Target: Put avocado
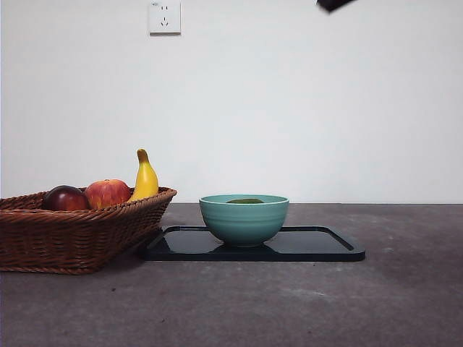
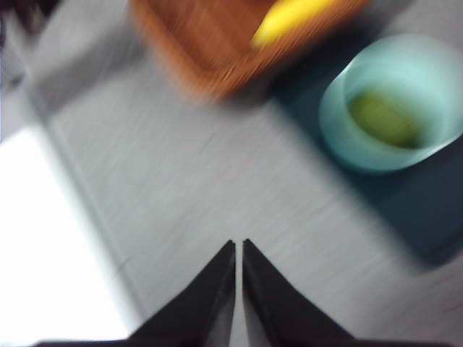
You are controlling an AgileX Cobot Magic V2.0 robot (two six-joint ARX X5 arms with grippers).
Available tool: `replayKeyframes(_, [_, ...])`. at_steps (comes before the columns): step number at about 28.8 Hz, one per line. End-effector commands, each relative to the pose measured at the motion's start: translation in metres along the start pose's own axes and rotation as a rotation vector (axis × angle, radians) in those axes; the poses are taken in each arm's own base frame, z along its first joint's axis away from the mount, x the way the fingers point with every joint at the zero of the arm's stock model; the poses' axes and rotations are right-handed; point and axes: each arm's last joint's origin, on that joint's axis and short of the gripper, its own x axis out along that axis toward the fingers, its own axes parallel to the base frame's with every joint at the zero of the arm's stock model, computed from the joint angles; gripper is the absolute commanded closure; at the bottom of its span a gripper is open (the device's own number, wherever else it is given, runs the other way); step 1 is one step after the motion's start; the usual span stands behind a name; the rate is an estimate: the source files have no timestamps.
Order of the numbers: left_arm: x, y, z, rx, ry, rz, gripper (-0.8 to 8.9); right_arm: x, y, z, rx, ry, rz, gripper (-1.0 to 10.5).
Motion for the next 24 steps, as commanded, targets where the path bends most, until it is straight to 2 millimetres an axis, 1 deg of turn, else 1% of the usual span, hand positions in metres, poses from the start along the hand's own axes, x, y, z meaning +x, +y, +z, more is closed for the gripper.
replayKeyframes(1, [0.002,0.0,-0.007,-0.006,0.025,0.0,8.06,-0.022,-0.014,0.005,-0.01,-0.202,-0.102,9.4])
replayKeyframes(3, [0.002,0.0,-0.007,-0.006,0.025,0.0,8.07,-0.041,-0.03,-0.008,0.042,-0.333,-0.222,9.4])
replayKeyframes(5, [0.002,0.0,-0.007,-0.006,0.024,-0.001,8.06,-0.057,-0.042,-0.034,0.097,-0.435,-0.367,9.4])
replayKeyframes(7, [0.002,0.0,-0.007,-0.006,0.025,0.0,8.06,-0.063,-0.048,-0.064,0.131,-0.515,-0.511,9.4])
replayKeyframes(8, [0.002,0.0,-0.007,-0.006,0.025,0.0,8.06,-0.062,-0.049,-0.08,0.143,-0.546,-0.577,9.4])
replayKeyframes(10, [0.002,0.0,-0.007,-0.006,0.025,0.0,8.07,-0.054,-0.051,-0.112,0.158,-0.602,-0.693,9.4])
replayKeyframes(15, [0.002,0.0,-0.007,-0.006,0.025,-0.001,8.07,-0.033,-0.054,-0.156,0.167,-0.701,-0.784,9.4])
replayKeyframes(17, [0.002,0.0,-0.007,-0.006,0.024,-0.001,8.07,-0.024,-0.055,-0.17,0.165,-0.714,-0.799,9.4])
replayKeyframes(20, [0.002,0.0,-0.007,-0.006,0.025,0.0,8.06,-0.012,-0.057,-0.186,0.173,-0.711,-0.814,9.4])
replayKeyframes(24, [0.002,0.0,-0.007,-0.006,0.025,0.0,8.06,0.0,-0.061,-0.201,0.204,-0.702,-0.814,9.4])
